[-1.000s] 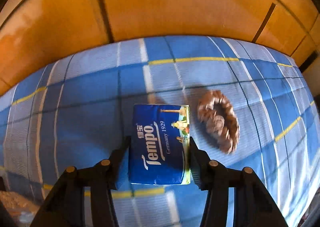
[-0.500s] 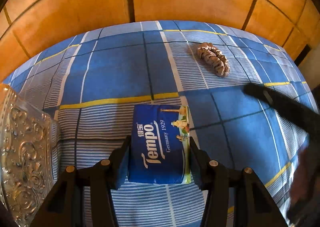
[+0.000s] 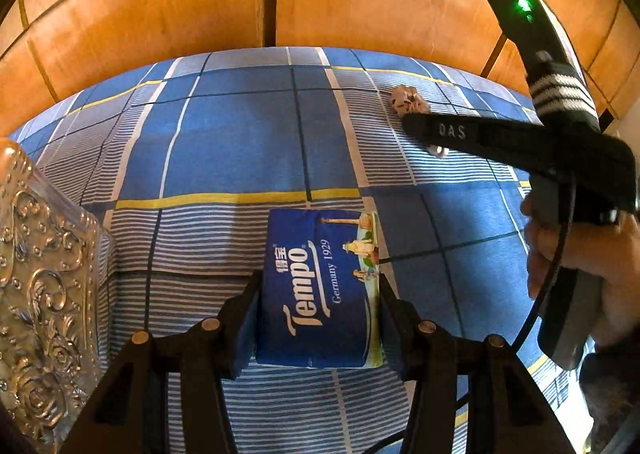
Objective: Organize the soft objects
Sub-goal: 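Grasp the blue Tempo tissue pack with the left tool while the right tool grasps the brown scrunchie, then carry the Tempo pack to the gold tray and release it with the left tool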
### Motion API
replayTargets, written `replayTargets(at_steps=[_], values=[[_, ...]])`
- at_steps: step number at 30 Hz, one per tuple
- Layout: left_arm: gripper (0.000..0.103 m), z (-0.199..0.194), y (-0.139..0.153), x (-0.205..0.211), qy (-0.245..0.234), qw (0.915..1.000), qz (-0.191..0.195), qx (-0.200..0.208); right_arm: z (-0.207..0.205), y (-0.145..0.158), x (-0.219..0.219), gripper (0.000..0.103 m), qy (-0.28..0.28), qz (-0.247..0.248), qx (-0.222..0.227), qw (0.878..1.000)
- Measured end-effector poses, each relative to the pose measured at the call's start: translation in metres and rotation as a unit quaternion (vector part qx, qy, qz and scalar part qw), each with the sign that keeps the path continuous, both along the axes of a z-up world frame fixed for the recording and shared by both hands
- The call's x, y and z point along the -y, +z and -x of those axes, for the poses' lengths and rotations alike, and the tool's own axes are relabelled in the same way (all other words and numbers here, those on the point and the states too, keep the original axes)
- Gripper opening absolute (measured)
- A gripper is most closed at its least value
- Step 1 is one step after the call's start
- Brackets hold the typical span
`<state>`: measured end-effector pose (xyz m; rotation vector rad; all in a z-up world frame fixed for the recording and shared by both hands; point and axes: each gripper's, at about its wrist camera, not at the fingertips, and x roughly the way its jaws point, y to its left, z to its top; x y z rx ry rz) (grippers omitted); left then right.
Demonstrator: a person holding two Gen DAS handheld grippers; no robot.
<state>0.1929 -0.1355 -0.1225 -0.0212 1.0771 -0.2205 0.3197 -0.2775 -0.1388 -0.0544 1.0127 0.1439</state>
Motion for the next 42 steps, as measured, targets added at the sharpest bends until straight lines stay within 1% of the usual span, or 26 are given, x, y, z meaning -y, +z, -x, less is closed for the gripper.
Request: replayTargets(at_steps=[2,5,8,10,12,14,16,19,21,22,23,26,28,30,33,34,36,39,42], values=[[0.052,0.002,0.000,0.000,0.000,1.0000,-0.001,0.004,0.007,0.000,0.001,0.020,0.006,-0.002,-0.004,1.000],[0.052,0.003,0.000,0.002,0.000,0.9999,-0.005,0.009,0.030,0.000,0.002,0.020,0.021,-0.005,-0.019,1.000],[0.052,0.003,0.000,0.003,0.002,0.9999,-0.008,0.011,0.060,0.002,0.009,0.020,0.014,-0.027,-0.049,0.998],[0.052,0.003,0.000,0.004,0.003,0.9999,-0.010,0.011,0.082,0.003,0.008,0.020,0.017,-0.022,-0.066,0.997],[0.052,0.003,-0.001,0.006,0.002,0.9997,-0.019,0.012,0.108,0.004,0.006,0.021,0.018,-0.015,-0.073,0.997],[0.052,0.002,0.000,0.011,-0.005,0.9991,-0.040,0.013,0.138,0.005,0.000,0.021,0.020,-0.002,-0.070,0.997],[0.052,-0.003,0.001,0.017,-0.016,0.9982,-0.057,0.007,0.166,0.005,-0.005,0.021,0.017,0.006,-0.056,0.998],[0.052,-0.017,0.003,0.021,-0.034,0.9973,-0.064,-0.012,0.185,0.005,-0.009,0.021,-0.002,-0.006,-0.037,0.999],[0.052,-0.032,0.008,0.018,-0.028,0.9976,-0.050,-0.037,0.188,0.003,-0.009,0.021,-0.014,-0.012,-0.027,0.999],[0.052,-0.041,0.013,0.014,-0.020,0.9979,-0.042,-0.044,0.188,0.003,-0.009,0.021,-0.019,-0.015,-0.022,0.999],[0.052,-0.047,0.019,0.010,-0.013,0.9982,-0.041,-0.042,0.188,0.003,-0.008,0.021,-0.025,-0.020,-0.021,0.999],[0.052,-0.070,0.048,-0.008,0.010,0.9991,-0.036,-0.022,0.190,0.002,-0.006,0.021,-0.030,-0.026,-0.014,0.999],[0.052,-0.084,0.065,-0.024,0.028,0.9989,-0.032,-0.018,0.193,0.001,-0.005,0.021,-0.030,-0.031,-0.005,0.999],[0.052,-0.096,0.083,-0.045,0.052,0.9984,-0.019,-0.015,0.194,0.000,-0.003,0.021,-0.025,-0.036,0.007,0.999],[0.052,-0.104,0.114,-0.079,0.086,0.9962,-0.014,0.006,0.199,-0.002,-0.002,0.021,-0.026,-0.042,0.030,0.998],[0.052,-0.106,0.126,-0.090,0.092,0.9956,-0.007,0.015,0.200,-0.002,-0.003,0.021,-0.026,-0.039,0.036,0.998],[0.052,-0.108,0.145,-0.112,0.106,0.9939,-0.001,0.029,0.200,-0.001,-0.005,0.021,-0.030,-0.035,0.038,0.998],[0.052,-0.110,0.167,-0.153,0.128,0.9904,-0.013,0.048,0.202,0.000,-0.007,0.021,-0.033,-0.030,0.043,0.998],[0.052,-0.107,0.180,-0.204,0.162,0.9843,-0.033,0.062,0.202,0.000,-0.010,0.021,-0.032,-0.021,0.047,0.998]])
